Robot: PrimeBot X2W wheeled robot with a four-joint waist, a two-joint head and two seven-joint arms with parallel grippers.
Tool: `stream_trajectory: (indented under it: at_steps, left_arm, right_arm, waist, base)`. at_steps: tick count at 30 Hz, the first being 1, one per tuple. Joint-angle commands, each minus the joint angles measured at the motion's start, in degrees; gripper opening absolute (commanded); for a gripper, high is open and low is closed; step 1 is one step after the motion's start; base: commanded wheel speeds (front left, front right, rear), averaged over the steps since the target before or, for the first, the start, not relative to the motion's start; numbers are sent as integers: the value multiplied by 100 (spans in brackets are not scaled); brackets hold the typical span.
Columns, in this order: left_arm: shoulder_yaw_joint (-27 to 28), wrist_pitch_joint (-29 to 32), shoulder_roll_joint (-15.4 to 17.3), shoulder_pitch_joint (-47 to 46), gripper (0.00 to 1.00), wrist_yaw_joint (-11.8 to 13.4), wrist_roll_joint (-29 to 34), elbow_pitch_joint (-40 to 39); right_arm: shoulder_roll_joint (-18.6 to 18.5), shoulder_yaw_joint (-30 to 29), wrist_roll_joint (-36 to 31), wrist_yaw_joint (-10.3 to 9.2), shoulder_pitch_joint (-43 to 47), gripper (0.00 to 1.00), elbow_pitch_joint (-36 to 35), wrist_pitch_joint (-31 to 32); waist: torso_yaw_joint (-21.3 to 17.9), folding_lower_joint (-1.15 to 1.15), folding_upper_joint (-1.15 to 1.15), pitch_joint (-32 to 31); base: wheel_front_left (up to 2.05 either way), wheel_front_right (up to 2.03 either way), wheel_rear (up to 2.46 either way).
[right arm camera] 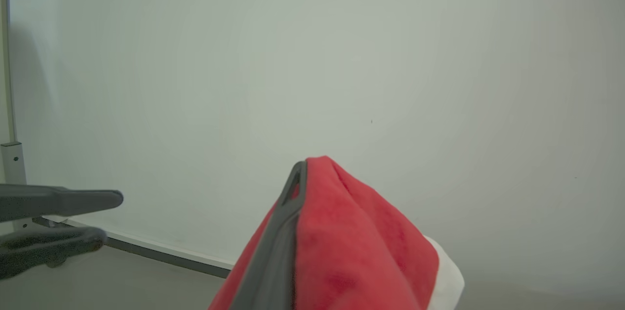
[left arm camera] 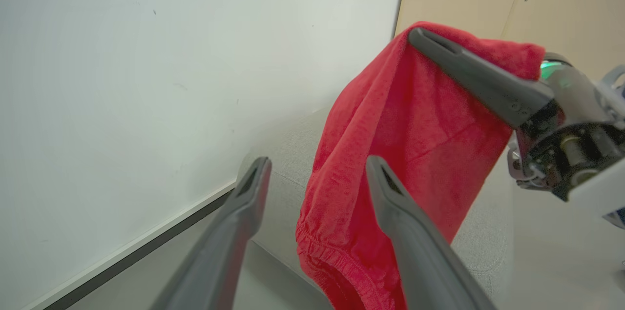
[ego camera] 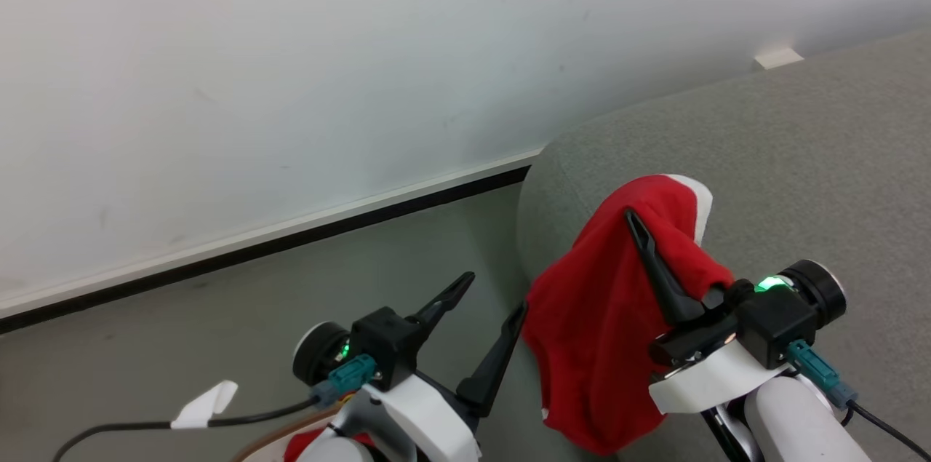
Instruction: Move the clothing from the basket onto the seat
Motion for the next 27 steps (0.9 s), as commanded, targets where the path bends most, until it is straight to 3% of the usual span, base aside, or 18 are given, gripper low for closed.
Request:
stream_trajectory:
  at_steps: [1,9,19,27]
  left_arm:
    - [-25,-35,-13,11,100,-21,-70,-29]
    - [-178,-61,-72,-16,100,-75,-71,-8]
    - [-285,-48,-62,-79,100,-105,-49,-42]
    - [-313,258,114,-760,100,-254,181,-320]
  right_arm:
    - [-65,-49,15,-12,-16,0,-54,0]
    - [-249,-190,22,-12,87,0,-200,1]
    - [-361,-370,49,-12,44,0,-232,1]
    - [-509,-987,-76,-13,-945,0,-145,1]
  waist:
    - [-269,0,0,89]
    - [-671,0,0,180]
    - [-698,0,0,406]
    - [-333,0,0,1610]
  base:
    - [0,0,0]
    - [0,0,0]
    - [0,0,0]
    - [0,0,0]
